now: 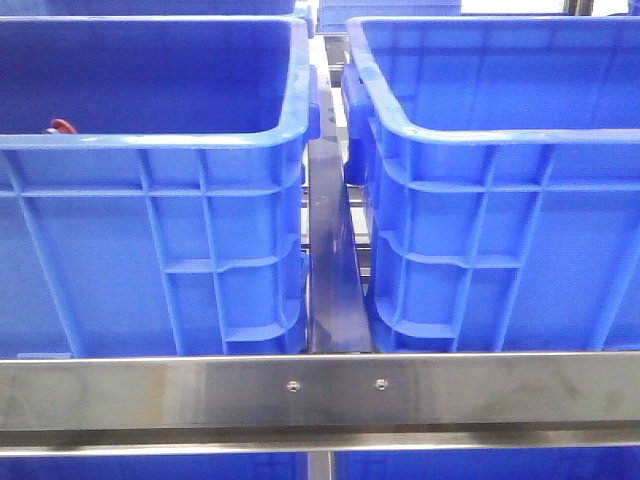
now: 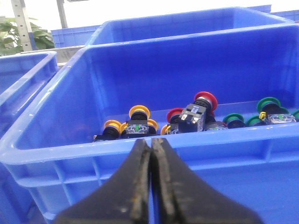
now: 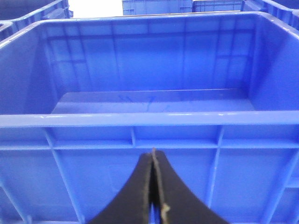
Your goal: Pick red and yellow buttons and place in box
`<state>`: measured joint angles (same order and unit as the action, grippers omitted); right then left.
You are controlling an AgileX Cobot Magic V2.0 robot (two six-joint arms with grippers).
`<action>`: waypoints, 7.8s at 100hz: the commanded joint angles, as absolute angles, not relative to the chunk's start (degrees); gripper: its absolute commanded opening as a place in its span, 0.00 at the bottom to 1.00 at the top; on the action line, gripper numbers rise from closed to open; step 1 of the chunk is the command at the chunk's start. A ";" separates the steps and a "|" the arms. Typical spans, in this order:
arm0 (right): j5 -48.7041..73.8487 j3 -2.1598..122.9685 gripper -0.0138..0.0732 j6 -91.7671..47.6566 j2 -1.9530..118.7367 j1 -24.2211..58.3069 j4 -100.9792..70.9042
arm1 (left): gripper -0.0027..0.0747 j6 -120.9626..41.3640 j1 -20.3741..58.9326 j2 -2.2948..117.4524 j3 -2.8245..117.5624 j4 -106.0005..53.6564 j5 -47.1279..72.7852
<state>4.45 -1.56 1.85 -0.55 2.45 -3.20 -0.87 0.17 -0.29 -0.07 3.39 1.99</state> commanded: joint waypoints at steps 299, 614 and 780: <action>-0.32 -1.57 0.08 1.88 -1.81 2.53 -3.06 | 0.74 -23.50 6.04 90.39 84.63 -4.39 57.20; -0.32 -1.57 0.08 1.88 -1.81 2.53 -3.06 | 0.01 -29.29 6.04 70.19 65.30 -24.81 50.55; 42.63 43.08 0.52 2.27 23.60 6.91 -22.95 | 0.01 -51.61 10.59 54.83 61.15 -50.98 72.64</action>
<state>47.45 41.18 2.41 21.90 6.92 -18.56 -51.51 10.16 55.07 59.84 -47.53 71.38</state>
